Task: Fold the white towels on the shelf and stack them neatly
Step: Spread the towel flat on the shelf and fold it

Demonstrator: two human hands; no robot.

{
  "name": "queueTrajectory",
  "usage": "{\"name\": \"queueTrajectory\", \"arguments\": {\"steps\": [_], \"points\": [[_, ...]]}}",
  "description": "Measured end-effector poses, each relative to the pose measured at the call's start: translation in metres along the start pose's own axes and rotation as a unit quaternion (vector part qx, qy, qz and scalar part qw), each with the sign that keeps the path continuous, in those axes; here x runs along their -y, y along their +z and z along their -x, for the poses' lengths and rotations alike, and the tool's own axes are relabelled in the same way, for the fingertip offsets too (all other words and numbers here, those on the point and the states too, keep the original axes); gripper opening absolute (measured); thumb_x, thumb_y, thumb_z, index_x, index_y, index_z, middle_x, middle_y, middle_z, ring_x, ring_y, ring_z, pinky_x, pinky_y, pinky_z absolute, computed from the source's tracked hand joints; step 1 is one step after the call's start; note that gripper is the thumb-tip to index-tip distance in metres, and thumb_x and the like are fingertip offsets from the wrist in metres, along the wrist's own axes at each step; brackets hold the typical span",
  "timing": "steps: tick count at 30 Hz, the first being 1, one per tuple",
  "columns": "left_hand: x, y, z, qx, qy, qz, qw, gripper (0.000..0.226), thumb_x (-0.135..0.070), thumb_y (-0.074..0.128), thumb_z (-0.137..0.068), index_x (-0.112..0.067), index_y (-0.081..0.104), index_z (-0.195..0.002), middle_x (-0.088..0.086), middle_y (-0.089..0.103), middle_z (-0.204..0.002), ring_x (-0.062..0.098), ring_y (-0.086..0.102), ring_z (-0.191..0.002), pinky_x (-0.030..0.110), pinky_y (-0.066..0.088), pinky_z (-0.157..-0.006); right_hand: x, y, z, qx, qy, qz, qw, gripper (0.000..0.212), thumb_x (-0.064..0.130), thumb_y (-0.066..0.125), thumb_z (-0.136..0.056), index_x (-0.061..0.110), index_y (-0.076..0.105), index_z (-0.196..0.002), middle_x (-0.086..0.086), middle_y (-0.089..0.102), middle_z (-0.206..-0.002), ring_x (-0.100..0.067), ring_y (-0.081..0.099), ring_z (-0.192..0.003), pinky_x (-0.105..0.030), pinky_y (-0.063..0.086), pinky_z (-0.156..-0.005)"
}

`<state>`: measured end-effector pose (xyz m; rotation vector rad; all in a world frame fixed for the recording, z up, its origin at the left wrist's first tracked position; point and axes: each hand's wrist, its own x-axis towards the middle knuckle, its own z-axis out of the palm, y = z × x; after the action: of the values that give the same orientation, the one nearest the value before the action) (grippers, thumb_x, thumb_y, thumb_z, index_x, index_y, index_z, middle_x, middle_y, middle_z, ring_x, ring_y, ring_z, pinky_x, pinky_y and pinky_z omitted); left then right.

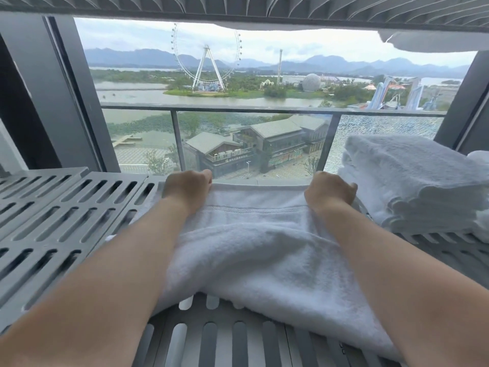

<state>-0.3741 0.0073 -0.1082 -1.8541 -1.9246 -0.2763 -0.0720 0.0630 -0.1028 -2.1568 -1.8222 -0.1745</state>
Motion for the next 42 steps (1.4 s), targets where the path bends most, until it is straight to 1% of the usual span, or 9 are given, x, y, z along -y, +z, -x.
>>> {"name": "queueTrajectory", "arguments": {"steps": [5, 11, 15, 20, 24, 28, 33, 39, 42], "points": [[0.001, 0.015, 0.014, -0.015, -0.057, 0.05, 0.997, 0.034, -0.048, 0.053, -0.099, -0.017, 0.065, -0.094, 0.001, 0.065, -0.091, 0.022, 0.061, -0.081, 0.035, 0.051, -0.071, -0.002, 0.026, 0.011, -0.062, -0.051, 0.003, 0.997, 0.029, 0.017, 0.05, -0.088, 0.02, 0.064, -0.113, -0.011, 0.065, -0.115, -0.033, 0.055, -0.112, -0.043, 0.038, -0.097], [0.004, 0.007, 0.014, 0.01, -0.086, 0.067, 0.994, 0.047, -0.067, 0.054, -0.091, -0.021, 0.063, -0.093, 0.0, 0.06, -0.094, 0.02, 0.06, -0.087, 0.037, 0.057, -0.074, 0.027, 0.014, 0.024, -0.105, -0.195, -0.1, 0.97, 0.015, 0.022, 0.055, -0.092, 0.018, 0.069, -0.096, -0.006, 0.066, -0.098, -0.03, 0.056, -0.1, -0.04, 0.041, -0.09], [0.037, -0.001, 0.013, 0.02, -0.14, 0.087, 0.986, 0.033, -0.046, 0.045, -0.102, -0.017, 0.062, -0.101, 0.004, 0.061, -0.1, 0.023, 0.058, -0.085, 0.035, 0.049, -0.067, 0.072, 0.0, 0.042, -0.003, -0.311, -0.168, 0.936, 0.017, 0.024, 0.056, -0.094, 0.018, 0.071, -0.098, -0.005, 0.069, -0.099, -0.026, 0.06, -0.098, -0.036, 0.048, -0.088], [0.098, -0.003, 0.031, 0.032, -0.254, 0.139, 0.956, 0.025, -0.014, 0.046, -0.097, -0.024, 0.068, -0.104, 0.007, 0.062, -0.115, 0.031, 0.058, -0.097, 0.041, 0.05, -0.076, 0.135, -0.006, 0.066, 0.093, -0.376, -0.162, 0.908, 0.02, 0.027, 0.055, -0.094, 0.025, 0.07, -0.106, -0.003, 0.069, -0.112, -0.024, 0.061, -0.106, -0.039, 0.05, -0.093], [0.114, 0.002, 0.051, 0.092, -0.224, 0.168, 0.956, 0.023, -0.023, 0.052, -0.094, -0.028, 0.072, -0.104, 0.005, 0.065, -0.118, 0.028, 0.059, -0.104, 0.041, 0.054, -0.086, 0.188, -0.003, 0.08, 0.112, -0.388, -0.16, 0.901, 0.026, 0.02, 0.053, -0.094, 0.026, 0.068, -0.114, -0.002, 0.067, -0.119, -0.023, 0.058, -0.113, -0.037, 0.05, -0.094], [0.125, 0.005, 0.067, 0.069, -0.178, 0.231, 0.954, 0.027, -0.035, 0.055, -0.095, -0.031, 0.064, -0.12, 0.006, 0.063, -0.119, 0.022, 0.056, -0.097, 0.034, 0.046, -0.079, 0.236, 0.002, 0.088, 0.11, -0.403, -0.144, 0.897, 0.038, 0.011, 0.05, -0.095, 0.026, 0.065, -0.126, -0.002, 0.064, -0.129, -0.025, 0.054, -0.122, -0.037, 0.048, -0.093], [0.124, 0.009, 0.079, 0.066, -0.12, 0.24, 0.961, 0.024, -0.041, 0.052, -0.097, -0.033, 0.066, -0.116, -0.002, 0.06, -0.127, 0.019, 0.057, -0.116, 0.039, 0.048, -0.097, 0.272, 0.01, 0.081, 0.132, -0.388, -0.075, 0.909, 0.046, 0.005, 0.048, -0.094, 0.024, 0.06, -0.134, -0.006, 0.059, -0.137, -0.03, 0.054, -0.126, -0.042, 0.048, -0.103], [0.117, 0.008, 0.084, 0.055, -0.116, 0.207, 0.97, 0.022, -0.034, 0.05, -0.099, -0.033, 0.065, -0.115, -0.004, 0.063, -0.123, 0.019, 0.058, -0.113, 0.044, 0.051, -0.096, 0.28, 0.017, 0.076, 0.155, -0.295, -0.111, 0.936, 0.018, 0.006, 0.054, -0.084, 0.014, 0.07, -0.086, -0.003, 0.067, -0.084, -0.028, 0.065, -0.091, -0.033, 0.051, -0.08], [0.116, 0.006, 0.084, 0.06, -0.121, 0.202, 0.97, 0.023, -0.034, 0.05, -0.098, -0.031, 0.065, -0.116, -0.005, 0.063, -0.124, 0.019, 0.057, -0.116, 0.043, 0.05, -0.097, 0.28, 0.015, 0.071, 0.146, -0.266, -0.18, 0.936, 0.013, 0.017, 0.064, -0.089, 0.014, 0.076, -0.087, -0.002, 0.072, -0.082, -0.023, 0.067, -0.084, -0.036, 0.058, -0.081]]}}
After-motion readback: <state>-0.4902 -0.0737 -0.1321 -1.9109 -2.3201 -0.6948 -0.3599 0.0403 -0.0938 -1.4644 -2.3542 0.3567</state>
